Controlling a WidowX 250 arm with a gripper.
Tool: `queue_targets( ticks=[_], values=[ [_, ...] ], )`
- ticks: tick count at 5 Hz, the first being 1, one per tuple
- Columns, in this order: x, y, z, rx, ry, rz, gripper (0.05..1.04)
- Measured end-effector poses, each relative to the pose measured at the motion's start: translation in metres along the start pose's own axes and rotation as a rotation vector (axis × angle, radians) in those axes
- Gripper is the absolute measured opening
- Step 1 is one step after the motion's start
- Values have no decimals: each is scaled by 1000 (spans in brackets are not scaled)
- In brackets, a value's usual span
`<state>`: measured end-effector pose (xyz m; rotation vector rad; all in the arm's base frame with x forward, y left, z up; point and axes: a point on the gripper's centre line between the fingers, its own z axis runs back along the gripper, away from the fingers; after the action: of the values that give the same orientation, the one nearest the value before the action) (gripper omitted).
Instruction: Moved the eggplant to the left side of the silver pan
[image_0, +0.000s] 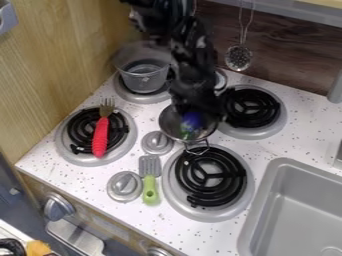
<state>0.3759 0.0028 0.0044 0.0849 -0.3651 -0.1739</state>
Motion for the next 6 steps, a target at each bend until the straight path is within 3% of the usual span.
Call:
queue_targets(
  ticks=[2, 3, 5, 6],
  values=[
    [5, 23, 32, 103, -7, 9, 723],
    [-6, 49, 37, 123, 12, 42, 723],
    [-19, 88, 32, 181, 14, 49, 723],
    [-27, 95, 15, 169, 61, 70, 723]
  ],
)
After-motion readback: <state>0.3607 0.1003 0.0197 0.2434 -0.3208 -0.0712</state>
